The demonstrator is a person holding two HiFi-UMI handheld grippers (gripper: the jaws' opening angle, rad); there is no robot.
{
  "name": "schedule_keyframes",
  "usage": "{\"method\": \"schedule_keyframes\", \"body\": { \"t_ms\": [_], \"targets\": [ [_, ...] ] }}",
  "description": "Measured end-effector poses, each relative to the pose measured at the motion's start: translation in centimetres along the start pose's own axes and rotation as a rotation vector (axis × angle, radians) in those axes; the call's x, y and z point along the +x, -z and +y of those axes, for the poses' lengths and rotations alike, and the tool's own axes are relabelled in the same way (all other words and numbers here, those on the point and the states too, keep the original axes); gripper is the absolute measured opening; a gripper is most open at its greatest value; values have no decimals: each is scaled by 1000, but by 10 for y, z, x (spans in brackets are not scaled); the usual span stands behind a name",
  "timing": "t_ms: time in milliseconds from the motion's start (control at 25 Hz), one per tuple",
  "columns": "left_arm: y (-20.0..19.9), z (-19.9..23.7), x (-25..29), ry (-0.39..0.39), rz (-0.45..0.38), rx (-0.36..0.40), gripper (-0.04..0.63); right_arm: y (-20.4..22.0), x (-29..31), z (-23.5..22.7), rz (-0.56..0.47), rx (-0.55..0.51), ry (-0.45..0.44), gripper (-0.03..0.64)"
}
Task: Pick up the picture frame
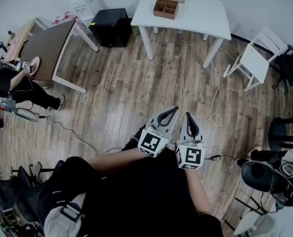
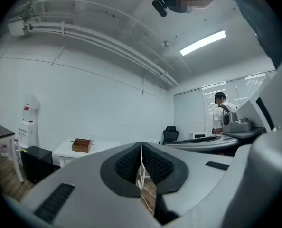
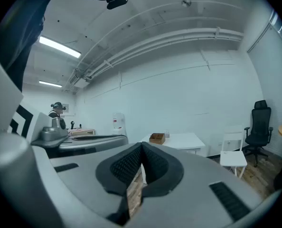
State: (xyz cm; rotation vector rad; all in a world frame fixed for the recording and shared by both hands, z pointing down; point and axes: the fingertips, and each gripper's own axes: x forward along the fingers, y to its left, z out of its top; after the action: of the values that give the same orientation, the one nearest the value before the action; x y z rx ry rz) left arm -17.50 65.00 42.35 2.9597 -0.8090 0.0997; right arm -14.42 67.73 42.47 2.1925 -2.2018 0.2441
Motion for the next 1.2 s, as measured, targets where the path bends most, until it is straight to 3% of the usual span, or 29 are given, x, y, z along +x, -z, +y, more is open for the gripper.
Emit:
{"method": "schedule_keyframes", "body": {
  "t_ms": [240,560,800,1200],
  "targets": [
    [41,2,17,37,83,-126,17,18,3,-16,35,67,2,34],
    [35,27,60,41,58,-75,17,16,40,-37,8,84,-10,35],
    [25,85,109,25,12,-116,17,5,111,-67,1,68,49,35],
    [9,219,210,21,33,-141,17,-19,282,-86,103,72,-26,35]
  ]
}}
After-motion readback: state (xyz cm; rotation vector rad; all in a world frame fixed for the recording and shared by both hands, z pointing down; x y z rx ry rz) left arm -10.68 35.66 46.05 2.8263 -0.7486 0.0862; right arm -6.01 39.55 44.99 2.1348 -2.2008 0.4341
